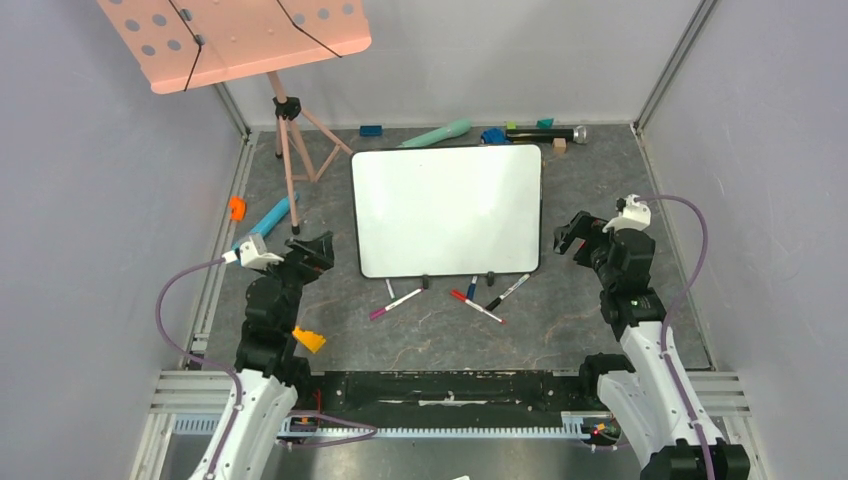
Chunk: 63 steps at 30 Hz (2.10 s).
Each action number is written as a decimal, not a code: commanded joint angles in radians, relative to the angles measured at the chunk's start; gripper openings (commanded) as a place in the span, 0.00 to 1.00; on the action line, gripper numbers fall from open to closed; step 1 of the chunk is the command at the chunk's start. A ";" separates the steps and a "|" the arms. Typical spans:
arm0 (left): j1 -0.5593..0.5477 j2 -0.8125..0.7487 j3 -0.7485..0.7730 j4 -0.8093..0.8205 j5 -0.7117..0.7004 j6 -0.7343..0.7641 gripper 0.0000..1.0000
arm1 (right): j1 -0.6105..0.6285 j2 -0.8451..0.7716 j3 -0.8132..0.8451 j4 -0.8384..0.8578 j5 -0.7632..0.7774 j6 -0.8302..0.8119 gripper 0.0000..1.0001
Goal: Write a sentence on the whiteboard
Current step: Open the pen cap at the center of the board.
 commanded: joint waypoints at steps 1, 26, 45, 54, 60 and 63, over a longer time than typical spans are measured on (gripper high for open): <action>-0.002 -0.099 -0.010 -0.234 0.036 -0.116 1.00 | -0.001 -0.049 -0.022 -0.062 -0.032 -0.018 0.98; -0.004 0.226 0.022 -0.129 0.388 -0.153 1.00 | -0.001 -0.159 -0.108 -0.176 0.022 -0.036 0.98; -0.290 0.303 0.026 -0.100 0.230 -0.082 0.94 | 0.032 -0.170 -0.073 -0.151 -0.284 -0.146 0.98; -0.569 0.499 0.180 -0.216 -0.244 -0.143 0.67 | 0.052 -0.157 -0.030 -0.135 -0.264 -0.145 0.98; -0.690 0.731 0.398 -0.471 -0.408 -0.224 0.71 | 0.053 -0.163 -0.042 -0.135 -0.260 -0.140 0.98; -0.710 0.814 0.425 -0.519 -0.393 -0.318 0.71 | 0.052 -0.170 -0.048 -0.130 -0.256 -0.134 0.98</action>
